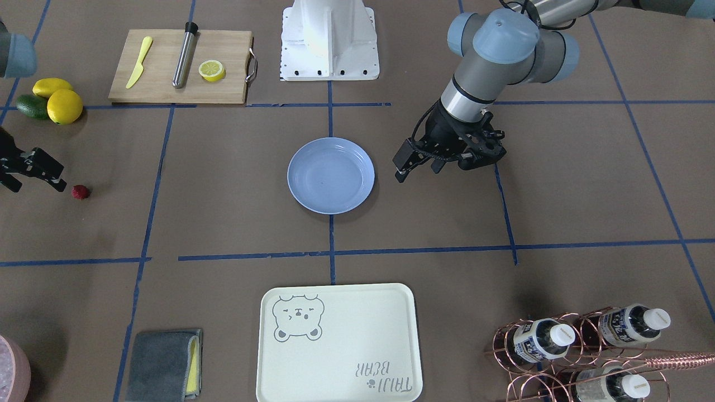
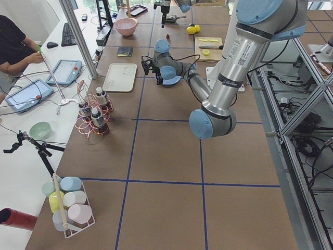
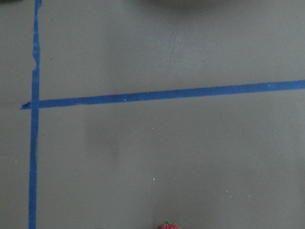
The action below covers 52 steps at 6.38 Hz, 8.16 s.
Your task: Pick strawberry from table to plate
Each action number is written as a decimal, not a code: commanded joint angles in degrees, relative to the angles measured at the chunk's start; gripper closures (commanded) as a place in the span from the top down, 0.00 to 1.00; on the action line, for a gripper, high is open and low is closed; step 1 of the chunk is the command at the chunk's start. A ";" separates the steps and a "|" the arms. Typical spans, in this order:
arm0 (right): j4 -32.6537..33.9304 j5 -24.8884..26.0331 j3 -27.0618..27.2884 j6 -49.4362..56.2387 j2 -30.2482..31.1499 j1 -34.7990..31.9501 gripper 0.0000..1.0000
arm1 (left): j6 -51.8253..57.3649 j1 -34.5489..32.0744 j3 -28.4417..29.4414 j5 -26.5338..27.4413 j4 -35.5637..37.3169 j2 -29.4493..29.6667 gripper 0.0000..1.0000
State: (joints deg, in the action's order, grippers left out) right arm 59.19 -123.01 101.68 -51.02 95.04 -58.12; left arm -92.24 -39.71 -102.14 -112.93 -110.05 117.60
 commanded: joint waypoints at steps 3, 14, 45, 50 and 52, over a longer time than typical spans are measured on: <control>-0.57 3.29 -3.68 -0.84 -0.38 6.68 0.98 | 0.30 -0.20 0.10 0.08 -0.08 -0.09 1.00; -0.57 4.89 -2.82 -0.49 -1.62 7.76 0.00 | 1.97 -0.37 0.54 -0.01 -0.34 -0.18 1.00; 30.99 -10.56 -6.31 64.29 -0.06 -31.51 1.00 | 93.61 -45.45 5.27 -17.76 15.21 -27.77 1.00; 31.33 -17.23 -7.82 60.88 -3.20 -33.01 1.00 | 94.43 -51.49 10.65 -24.08 19.32 -28.75 1.00; 31.33 -18.49 -8.17 60.77 -2.76 -34.60 1.00 | 94.35 -52.40 10.12 -24.27 19.96 -28.74 1.00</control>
State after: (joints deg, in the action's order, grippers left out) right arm 90.51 -140.87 93.69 9.96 92.12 -91.97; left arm 2.13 -91.55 -91.83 -137.03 -90.45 88.79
